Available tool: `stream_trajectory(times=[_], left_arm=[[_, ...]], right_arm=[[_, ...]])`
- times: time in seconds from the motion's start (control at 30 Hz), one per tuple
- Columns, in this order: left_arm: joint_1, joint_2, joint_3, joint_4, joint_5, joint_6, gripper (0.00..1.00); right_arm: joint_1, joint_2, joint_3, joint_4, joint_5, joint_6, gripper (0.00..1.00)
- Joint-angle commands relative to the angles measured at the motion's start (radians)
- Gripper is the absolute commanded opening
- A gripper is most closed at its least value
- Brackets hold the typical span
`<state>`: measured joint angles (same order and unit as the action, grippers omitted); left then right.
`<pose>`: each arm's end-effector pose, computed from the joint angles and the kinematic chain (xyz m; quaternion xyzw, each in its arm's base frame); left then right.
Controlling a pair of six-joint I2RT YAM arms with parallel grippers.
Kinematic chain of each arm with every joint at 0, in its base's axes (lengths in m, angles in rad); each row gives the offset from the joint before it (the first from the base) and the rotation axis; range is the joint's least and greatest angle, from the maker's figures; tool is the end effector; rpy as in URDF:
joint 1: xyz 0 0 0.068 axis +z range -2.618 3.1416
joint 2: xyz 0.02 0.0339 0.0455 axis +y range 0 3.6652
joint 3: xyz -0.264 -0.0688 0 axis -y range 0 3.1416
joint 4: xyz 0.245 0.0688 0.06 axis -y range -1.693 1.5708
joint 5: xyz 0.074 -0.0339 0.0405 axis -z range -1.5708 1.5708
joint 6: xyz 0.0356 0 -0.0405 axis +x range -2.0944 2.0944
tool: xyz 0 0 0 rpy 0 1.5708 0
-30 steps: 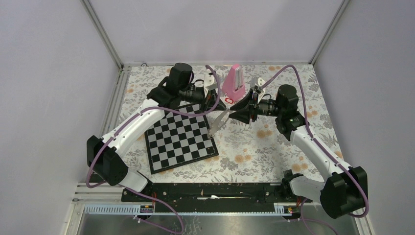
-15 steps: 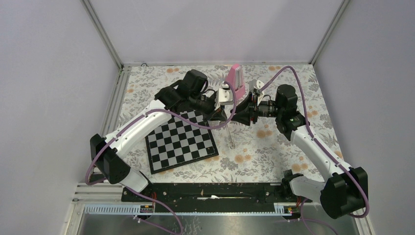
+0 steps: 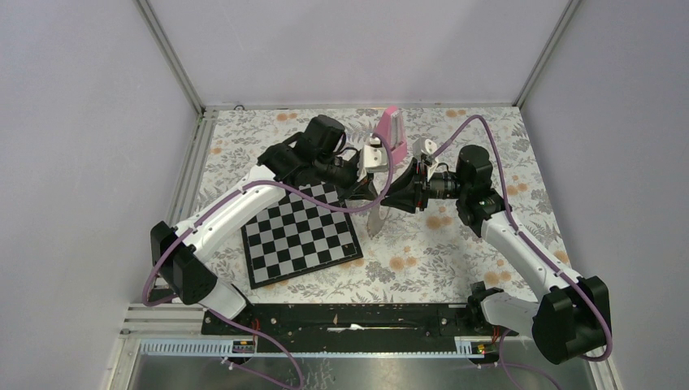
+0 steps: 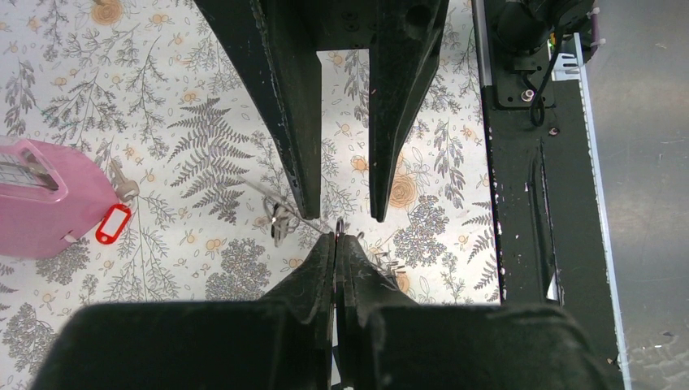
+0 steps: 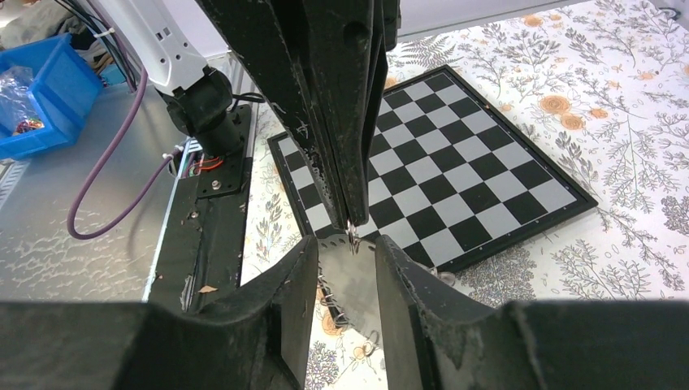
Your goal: Put the keys on the keyring
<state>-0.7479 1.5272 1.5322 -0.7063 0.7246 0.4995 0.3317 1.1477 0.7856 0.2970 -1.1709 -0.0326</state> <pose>0.2259 -0.2418 0.3735 0.6165 0.6012 -0.3678 0.3510 0.2254 0.1123 0.3178 -0.4817 0.5297 0.4836 0.5034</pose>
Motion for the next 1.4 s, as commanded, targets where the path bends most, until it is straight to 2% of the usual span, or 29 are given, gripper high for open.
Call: stream_trajectory(times=[0.0, 0.47, 0.6, 0.73, 0.83, 0.87, 0.9, 0.93, 1.07, 1.23, 1.37], left_arm=[[-0.006, 0.005, 0.039, 0.058, 0.042, -0.018, 0.0], [-0.005, -0.002, 0.026, 0.077, 0.06, -0.029, 0.0], [-0.006, 0.001, 0.025, 0.076, 0.069, -0.032, 0.0], [-0.006, 0.0, 0.017, 0.093, 0.076, -0.041, 0.0], [0.0, -0.005, 0.014, 0.1, 0.089, -0.044, 0.0], [0.008, -0.009, 0.012, 0.104, 0.102, -0.045, 0.03], [0.029, -0.014, 0.004, 0.119, 0.122, -0.056, 0.12], [0.05, -0.022, -0.009, 0.153, 0.164, -0.078, 0.17], [0.144, -0.07, -0.103, 0.328, 0.302, -0.208, 0.34], [0.177, -0.128, -0.246, 0.579, 0.376, -0.363, 0.41], [0.177, -0.127, -0.289, 0.7, 0.392, -0.453, 0.4]], right_arm=[[0.014, -0.005, -0.004, 0.058, -0.022, 0.01, 0.38], [0.022, 0.009, -0.019, 0.047, -0.009, -0.011, 0.24], [0.023, 0.01, -0.019, 0.07, -0.009, 0.013, 0.16], [0.023, 0.009, -0.025, 0.124, -0.001, 0.067, 0.01], [0.023, -0.002, -0.025, 0.137, 0.023, 0.082, 0.0], [0.021, -0.004, -0.021, 0.141, 0.031, 0.093, 0.0], [0.018, -0.004, -0.016, 0.148, 0.039, 0.109, 0.0], [0.016, -0.005, -0.012, 0.167, 0.043, 0.137, 0.0], [-0.009, 0.005, -0.02, 0.353, 0.045, 0.322, 0.0], [-0.029, 0.038, -0.05, 0.601, 0.047, 0.552, 0.0], [-0.031, 0.049, -0.059, 0.658, 0.053, 0.59, 0.0]])
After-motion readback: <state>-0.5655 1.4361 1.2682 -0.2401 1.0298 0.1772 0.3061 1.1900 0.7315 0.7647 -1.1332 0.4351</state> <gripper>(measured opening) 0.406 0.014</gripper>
